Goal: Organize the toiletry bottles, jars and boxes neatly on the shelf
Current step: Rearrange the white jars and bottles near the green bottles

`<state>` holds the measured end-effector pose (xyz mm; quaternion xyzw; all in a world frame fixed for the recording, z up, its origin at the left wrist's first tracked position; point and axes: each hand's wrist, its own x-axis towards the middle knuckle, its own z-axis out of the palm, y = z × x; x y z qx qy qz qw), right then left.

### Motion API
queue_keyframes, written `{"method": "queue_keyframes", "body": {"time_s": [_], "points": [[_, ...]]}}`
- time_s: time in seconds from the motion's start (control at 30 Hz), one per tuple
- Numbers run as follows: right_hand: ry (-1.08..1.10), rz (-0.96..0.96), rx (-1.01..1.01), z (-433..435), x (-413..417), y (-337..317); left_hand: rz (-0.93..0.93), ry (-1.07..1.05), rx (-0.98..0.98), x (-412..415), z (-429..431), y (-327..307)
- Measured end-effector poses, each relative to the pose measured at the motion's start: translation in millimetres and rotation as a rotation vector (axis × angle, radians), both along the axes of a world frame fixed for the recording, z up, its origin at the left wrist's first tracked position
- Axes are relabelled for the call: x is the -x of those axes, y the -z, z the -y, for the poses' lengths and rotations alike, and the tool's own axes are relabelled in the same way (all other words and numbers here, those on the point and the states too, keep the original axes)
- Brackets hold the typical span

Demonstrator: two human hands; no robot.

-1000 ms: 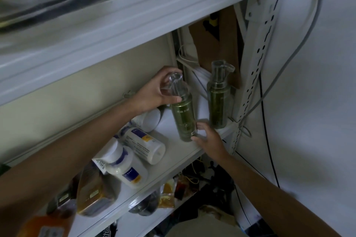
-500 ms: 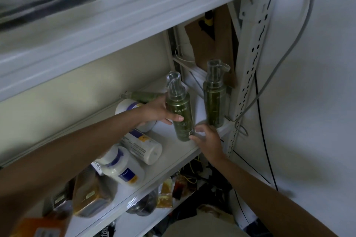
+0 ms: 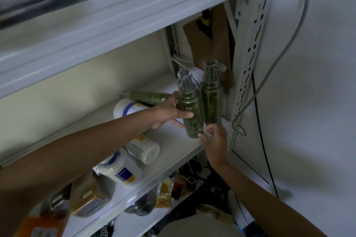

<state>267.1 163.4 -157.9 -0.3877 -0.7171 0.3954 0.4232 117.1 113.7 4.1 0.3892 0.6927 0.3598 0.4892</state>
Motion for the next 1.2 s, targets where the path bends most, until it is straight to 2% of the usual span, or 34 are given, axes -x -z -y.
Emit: {"method": "queue_keyframes", "body": {"time_s": [0.13, 0.3, 0.47, 0.57, 0.73, 1.2], "points": [[0.015, -0.026, 0.076, -4, -3, 2, 0.009, -0.023, -0.001, -6, -1, 3], [0.008, -0.042, 0.063, -6, -5, 0, -0.019, -0.124, -0.006, -14, 2, 20], [-0.048, -0.049, 0.081, -8, -5, 1, -0.170, -0.299, -0.075, -42, 3, 48], [-0.054, 0.032, 0.075, -9, -6, 1, -0.288, -0.343, -0.074, -51, 4, 66], [-0.053, 0.095, 0.064, -11, -7, 3, -0.364, -0.377, -0.113, -54, 4, 75], [-0.017, 0.087, 0.080, -13, -13, -1, -0.401, -0.379, -0.156, -53, 1, 84]]}}
